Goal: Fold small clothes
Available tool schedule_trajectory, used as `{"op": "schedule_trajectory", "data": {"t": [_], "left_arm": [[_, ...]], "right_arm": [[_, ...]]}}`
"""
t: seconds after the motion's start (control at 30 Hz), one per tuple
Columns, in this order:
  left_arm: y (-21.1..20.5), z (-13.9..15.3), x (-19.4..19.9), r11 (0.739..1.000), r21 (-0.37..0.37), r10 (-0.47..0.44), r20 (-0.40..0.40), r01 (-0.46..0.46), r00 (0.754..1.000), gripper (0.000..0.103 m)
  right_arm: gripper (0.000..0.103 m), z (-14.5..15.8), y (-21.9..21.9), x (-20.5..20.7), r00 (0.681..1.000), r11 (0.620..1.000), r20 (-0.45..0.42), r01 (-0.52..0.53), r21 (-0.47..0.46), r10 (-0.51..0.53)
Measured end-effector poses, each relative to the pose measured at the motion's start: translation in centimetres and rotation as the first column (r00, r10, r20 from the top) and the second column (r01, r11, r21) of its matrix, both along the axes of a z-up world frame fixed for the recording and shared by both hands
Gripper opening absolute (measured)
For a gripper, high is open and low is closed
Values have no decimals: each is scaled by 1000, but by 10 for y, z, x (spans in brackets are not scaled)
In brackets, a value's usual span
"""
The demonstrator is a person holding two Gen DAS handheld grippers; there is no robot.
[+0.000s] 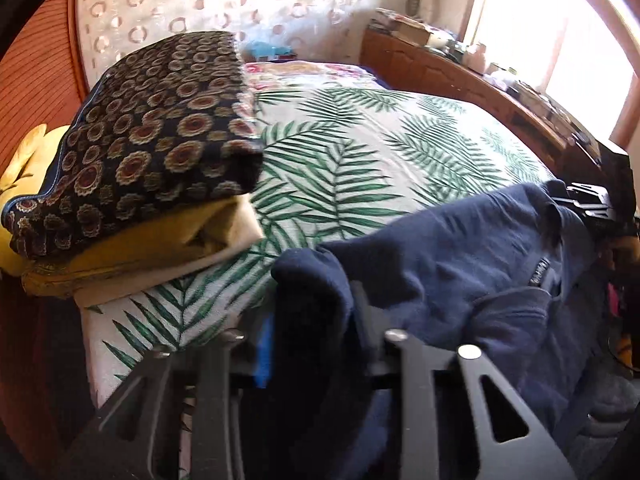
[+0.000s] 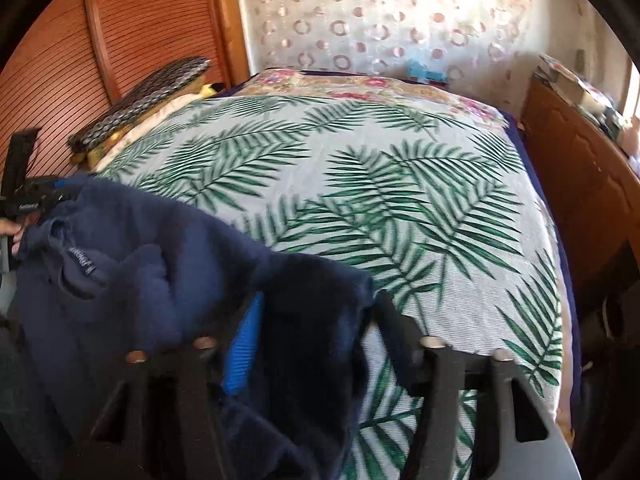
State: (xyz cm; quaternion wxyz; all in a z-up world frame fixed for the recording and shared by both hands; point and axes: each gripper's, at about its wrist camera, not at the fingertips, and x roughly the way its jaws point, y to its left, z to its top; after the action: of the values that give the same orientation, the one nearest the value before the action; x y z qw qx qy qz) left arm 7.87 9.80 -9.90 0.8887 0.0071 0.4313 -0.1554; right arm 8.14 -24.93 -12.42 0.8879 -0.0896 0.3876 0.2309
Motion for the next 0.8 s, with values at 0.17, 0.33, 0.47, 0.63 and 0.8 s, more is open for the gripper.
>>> {"op": "schedule_trajectory", "data": {"t": [0.17,0.33,0.47,0.63,0.8], "left_arm": [[-7,24,-23,999,-22,-23,72,25,997,21],[3,73,-59,993,-112,-6,204,29,979,20],[12,122,-78,986,-158,-10,303,60,953,20],[14,179,-99,977,-180,-23,428,110,904,20],[24,227,-119,962,-229,-7,518,147,855,20]], "right_arm": [[12,5,7,-14,999,999,11,-50,0,50],[11,52,-10,-57,987,992,160,-55,117,36],[11,102,-29,-95,969,976,245,-76,205,24],[11,161,-47,-132,935,967,356,-94,238,3],[10,228,-61,-163,889,950,458,-144,277,1]]}}
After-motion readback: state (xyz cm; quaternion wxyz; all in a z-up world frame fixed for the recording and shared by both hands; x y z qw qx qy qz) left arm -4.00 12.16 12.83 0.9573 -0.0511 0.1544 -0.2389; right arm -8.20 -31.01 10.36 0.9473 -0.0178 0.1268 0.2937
